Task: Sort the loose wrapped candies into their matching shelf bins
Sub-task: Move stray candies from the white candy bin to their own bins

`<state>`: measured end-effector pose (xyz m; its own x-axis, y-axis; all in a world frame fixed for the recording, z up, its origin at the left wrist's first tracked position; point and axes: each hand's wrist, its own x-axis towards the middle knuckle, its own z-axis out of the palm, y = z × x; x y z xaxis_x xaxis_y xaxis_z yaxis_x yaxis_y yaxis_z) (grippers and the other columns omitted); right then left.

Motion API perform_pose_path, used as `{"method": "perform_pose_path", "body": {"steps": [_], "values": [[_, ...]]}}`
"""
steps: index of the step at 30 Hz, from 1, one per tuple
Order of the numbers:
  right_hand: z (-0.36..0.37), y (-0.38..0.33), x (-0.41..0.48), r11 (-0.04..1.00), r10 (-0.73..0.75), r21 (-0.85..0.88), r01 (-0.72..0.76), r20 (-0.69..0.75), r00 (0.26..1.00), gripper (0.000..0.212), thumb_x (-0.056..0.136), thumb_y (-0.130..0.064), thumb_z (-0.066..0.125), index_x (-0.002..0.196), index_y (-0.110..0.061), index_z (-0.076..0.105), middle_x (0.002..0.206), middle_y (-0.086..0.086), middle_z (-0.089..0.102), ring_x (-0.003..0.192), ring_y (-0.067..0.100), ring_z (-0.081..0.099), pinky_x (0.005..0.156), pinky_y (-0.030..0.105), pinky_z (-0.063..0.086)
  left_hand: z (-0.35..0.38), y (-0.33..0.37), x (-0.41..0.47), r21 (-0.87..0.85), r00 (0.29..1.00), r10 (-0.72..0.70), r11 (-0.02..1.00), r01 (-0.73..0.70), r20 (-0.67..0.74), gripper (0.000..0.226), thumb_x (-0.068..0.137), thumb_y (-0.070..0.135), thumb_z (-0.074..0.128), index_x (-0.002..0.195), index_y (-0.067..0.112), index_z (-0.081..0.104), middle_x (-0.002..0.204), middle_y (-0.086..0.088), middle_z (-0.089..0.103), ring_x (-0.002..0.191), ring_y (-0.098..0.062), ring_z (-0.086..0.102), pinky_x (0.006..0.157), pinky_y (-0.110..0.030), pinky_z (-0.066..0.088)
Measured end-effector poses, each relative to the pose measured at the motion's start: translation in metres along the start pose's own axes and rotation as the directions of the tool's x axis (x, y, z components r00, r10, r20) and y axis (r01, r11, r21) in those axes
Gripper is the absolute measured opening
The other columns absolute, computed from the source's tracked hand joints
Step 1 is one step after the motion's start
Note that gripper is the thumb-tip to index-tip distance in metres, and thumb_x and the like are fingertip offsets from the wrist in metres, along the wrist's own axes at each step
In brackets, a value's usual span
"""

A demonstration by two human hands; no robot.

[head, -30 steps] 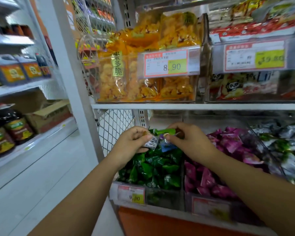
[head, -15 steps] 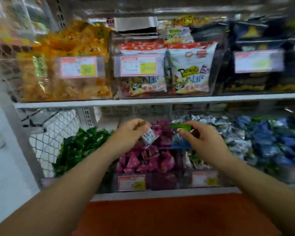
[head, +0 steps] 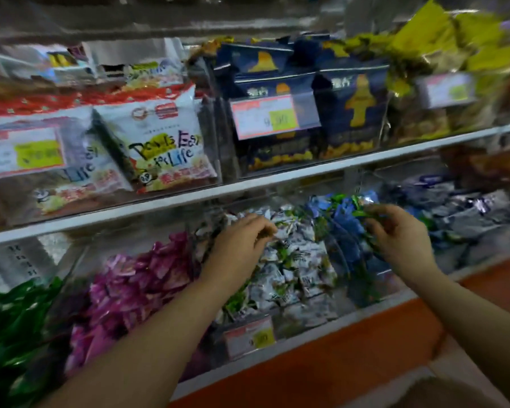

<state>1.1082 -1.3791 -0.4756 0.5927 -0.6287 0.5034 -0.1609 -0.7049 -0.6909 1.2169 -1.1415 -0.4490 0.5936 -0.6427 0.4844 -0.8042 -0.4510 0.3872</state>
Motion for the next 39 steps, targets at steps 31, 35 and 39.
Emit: {"method": "perform_pose_path", "body": {"steps": [31, 35, 39], "values": [[0.034, -0.142, -0.044, 0.877, -0.224, -0.166, 0.450, 0.688, 0.691, 0.030, 0.100, -0.028, 0.044, 0.125, -0.027, 0.058, 0.118, -0.001, 0.065, 0.086, 0.023, 0.064, 0.076, 0.041, 0.054, -0.085, -0.054, -0.084, 0.266, 0.956, 0.012, 0.960, -0.093, 0.293, 0.032, 0.102, 0.031, 0.036, 0.125, 0.030, 0.059, 0.124, 0.012, 0.059, 0.113, -0.011, 0.050, 0.097, -0.025, 0.034], [0.086, -0.206, -0.076, 0.844, -0.337, -0.028, 0.536, 0.750, 0.569, 0.030, 0.100, -0.025, 0.045, 0.126, -0.023, 0.059, 0.120, -0.001, 0.065, 0.098, 0.021, 0.063, 0.084, 0.038, 0.053, -0.137, -0.092, -0.135, 0.282, 0.974, -0.125, 0.957, 0.068, 0.190, 0.031, 0.101, 0.028, 0.039, 0.125, 0.027, 0.059, 0.123, 0.013, 0.059, 0.114, -0.006, 0.050, 0.092, -0.014, 0.032], [0.143, -0.260, -0.106, 0.799, -0.449, 0.101, 0.593, 0.757, 0.475, 0.027, 0.098, -0.024, 0.046, 0.119, -0.021, 0.064, 0.113, 0.003, 0.068, 0.098, 0.022, 0.062, 0.086, 0.040, 0.050, -0.182, -0.131, -0.181, 0.310, 0.964, -0.248, 0.928, 0.208, 0.093, 0.030, 0.100, 0.028, 0.042, 0.124, 0.026, 0.061, 0.123, 0.012, 0.060, 0.112, -0.005, 0.053, 0.088, -0.011, 0.033]]}}
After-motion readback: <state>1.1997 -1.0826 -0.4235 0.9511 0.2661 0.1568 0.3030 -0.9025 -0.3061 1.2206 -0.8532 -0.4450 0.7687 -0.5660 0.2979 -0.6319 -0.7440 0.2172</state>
